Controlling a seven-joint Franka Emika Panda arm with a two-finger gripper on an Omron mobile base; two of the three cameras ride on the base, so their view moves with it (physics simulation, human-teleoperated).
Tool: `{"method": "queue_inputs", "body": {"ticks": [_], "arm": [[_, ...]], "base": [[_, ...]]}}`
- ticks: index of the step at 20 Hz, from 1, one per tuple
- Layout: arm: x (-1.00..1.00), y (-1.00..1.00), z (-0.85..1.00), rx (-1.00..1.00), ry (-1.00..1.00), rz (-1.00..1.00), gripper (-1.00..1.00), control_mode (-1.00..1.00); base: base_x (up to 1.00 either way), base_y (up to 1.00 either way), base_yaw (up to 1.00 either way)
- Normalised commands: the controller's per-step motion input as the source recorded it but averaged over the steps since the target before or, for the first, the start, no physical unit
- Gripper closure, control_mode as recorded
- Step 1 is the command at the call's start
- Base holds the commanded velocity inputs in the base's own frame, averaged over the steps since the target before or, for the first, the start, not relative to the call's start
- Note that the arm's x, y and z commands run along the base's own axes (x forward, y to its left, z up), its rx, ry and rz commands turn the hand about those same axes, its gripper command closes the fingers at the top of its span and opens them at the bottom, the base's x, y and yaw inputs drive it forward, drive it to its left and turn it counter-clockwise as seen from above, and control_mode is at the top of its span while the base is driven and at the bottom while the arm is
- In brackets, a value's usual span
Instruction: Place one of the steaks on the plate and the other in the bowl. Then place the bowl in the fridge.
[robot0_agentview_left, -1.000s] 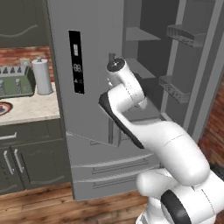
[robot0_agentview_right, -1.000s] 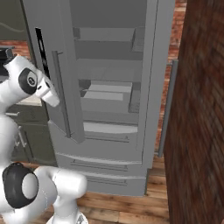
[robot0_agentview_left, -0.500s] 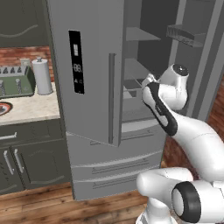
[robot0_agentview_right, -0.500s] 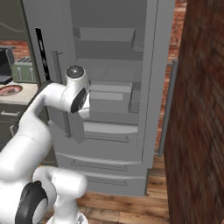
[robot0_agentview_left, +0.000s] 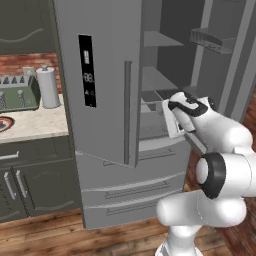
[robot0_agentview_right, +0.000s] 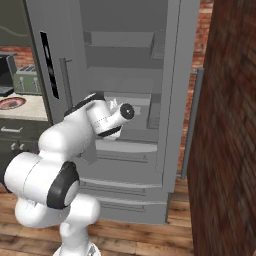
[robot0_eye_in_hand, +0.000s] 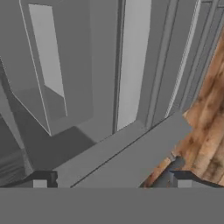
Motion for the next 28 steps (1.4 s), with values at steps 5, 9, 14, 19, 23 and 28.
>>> {"method": "queue_inputs", "body": {"ticks": [5,9,14,19,23,28], "arm": [[0.89,0.10,-0.06,0.06,-0.01,0.19,-1.00,-1.00],[0.44,0.09,0.01,0.00,0.02,0.10,-1.00,-1.00],[0.04,0.20,-0.01,0.00,0.05,0.00,-1.00,-1.00],[0.04,0.08,0.00,0.00,0.05,0.01,-1.00,-1.00],[0.00,0.30,0.00,0.00,0.00,0.00,-1.00,-1.00],[0.04,0.54,-0.19,0.00,0.00,0.00,-1.00,-1.00]], "base": [[0.00,0.00,0.00],[0.00,0.00,0.00],[0.00,0.00,0.00],[0.00,0.00,0.00],[0.00,0.00,0.00],[0.00,0.00,0.00]]}}
